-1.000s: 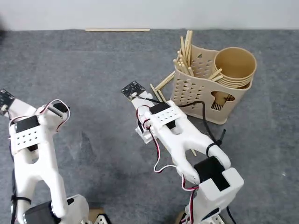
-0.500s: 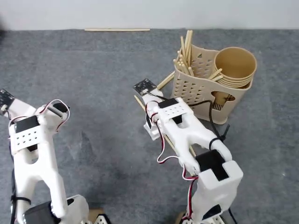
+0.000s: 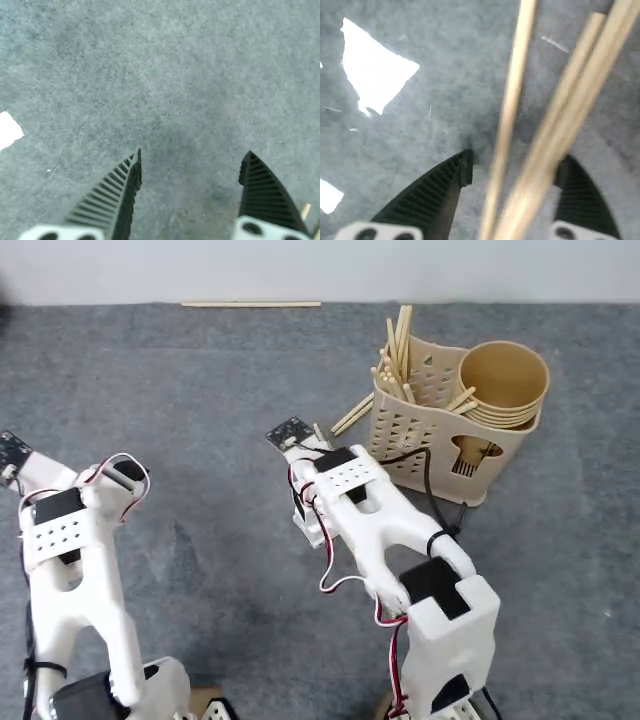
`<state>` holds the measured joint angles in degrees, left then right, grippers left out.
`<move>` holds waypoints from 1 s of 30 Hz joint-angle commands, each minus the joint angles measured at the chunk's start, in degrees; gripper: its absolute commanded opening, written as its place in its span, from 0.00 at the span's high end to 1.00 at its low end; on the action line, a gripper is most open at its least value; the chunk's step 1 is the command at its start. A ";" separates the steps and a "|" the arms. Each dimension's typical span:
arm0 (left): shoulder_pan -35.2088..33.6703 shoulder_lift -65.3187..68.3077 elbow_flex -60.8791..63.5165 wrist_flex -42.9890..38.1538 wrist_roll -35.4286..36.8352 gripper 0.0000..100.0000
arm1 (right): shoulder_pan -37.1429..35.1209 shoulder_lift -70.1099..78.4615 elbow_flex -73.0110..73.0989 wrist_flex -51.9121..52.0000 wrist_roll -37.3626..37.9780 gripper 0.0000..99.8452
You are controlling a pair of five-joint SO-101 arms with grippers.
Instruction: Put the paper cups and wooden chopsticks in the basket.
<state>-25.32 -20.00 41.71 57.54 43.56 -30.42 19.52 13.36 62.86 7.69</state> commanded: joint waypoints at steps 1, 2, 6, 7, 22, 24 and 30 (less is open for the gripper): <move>-0.09 -2.64 -0.66 -1.05 -0.44 0.70 | -2.42 0.57 -0.35 0.66 -1.05 0.88; -0.09 -2.64 -0.66 -1.05 -0.44 0.70 | -2.42 0.57 -0.35 0.66 -1.05 0.90; -0.09 -2.64 -0.66 -1.05 -0.44 0.70 | -2.42 0.66 -0.18 0.66 -1.05 0.95; -0.09 -2.64 -0.66 -1.05 -0.44 0.70 | -2.42 0.66 -0.18 0.66 -1.05 0.97; -0.09 -2.64 -0.57 -1.05 -0.44 0.70 | -2.33 -9.63 -0.18 1.27 -0.70 0.99; -0.09 -2.64 -0.57 -1.05 -0.44 0.70 | -2.42 -11.91 -0.09 1.27 -0.70 0.99; -0.09 -2.64 -0.57 -1.05 -1.49 0.70 | -2.59 -14.29 -0.18 0.92 -0.70 0.99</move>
<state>-25.23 -20.00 41.71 57.54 43.47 -32.35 8.79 14.15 63.65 7.34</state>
